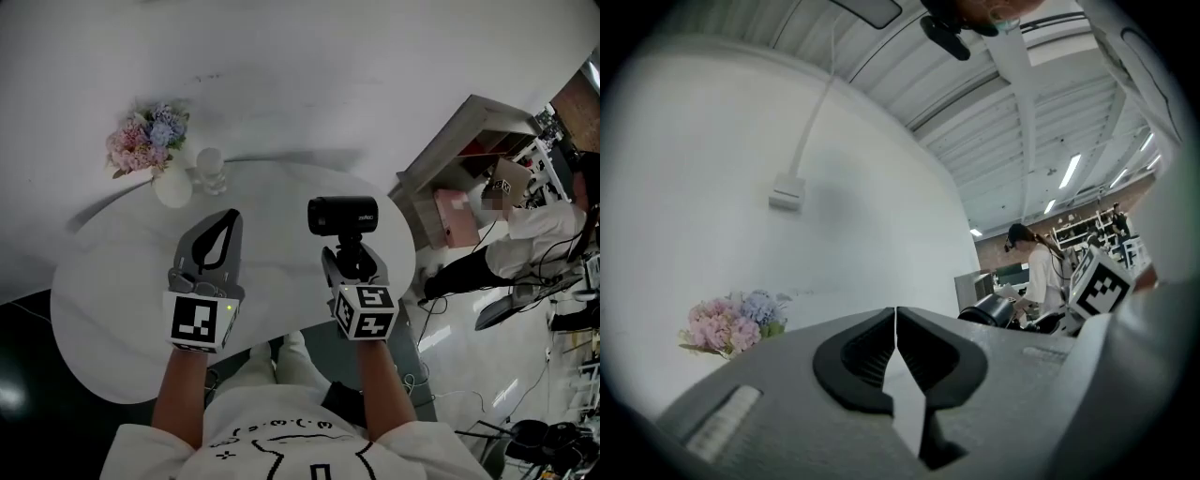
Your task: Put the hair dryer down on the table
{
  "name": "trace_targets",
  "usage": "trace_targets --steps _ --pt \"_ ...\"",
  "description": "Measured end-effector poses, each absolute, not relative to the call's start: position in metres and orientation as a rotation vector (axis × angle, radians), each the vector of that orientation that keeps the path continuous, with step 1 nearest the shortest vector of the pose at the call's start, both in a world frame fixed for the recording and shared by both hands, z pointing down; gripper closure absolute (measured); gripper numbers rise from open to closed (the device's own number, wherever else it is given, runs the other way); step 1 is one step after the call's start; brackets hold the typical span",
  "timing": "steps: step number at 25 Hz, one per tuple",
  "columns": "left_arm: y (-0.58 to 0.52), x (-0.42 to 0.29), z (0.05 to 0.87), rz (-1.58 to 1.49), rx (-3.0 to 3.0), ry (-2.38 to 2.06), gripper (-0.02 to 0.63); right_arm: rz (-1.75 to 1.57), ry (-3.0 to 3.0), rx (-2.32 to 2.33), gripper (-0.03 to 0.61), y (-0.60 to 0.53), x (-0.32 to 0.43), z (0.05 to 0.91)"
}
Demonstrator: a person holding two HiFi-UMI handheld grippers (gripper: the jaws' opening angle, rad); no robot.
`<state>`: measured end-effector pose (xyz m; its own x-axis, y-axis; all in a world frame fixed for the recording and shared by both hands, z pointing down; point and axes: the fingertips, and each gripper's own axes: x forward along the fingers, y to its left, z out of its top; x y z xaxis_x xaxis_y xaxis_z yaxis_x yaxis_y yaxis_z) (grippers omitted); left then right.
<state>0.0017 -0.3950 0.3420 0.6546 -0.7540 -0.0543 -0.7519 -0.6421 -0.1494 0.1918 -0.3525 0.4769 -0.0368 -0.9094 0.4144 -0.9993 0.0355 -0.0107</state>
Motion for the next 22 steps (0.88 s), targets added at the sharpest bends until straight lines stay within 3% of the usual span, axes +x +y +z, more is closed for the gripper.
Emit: trace_targets --steps 22 --pt "-0.425 0.016 0.363 -0.159 -2.591 1.527 0.594 0.847 -1.907 1.649 0.313 -0.405 0.245 0.608"
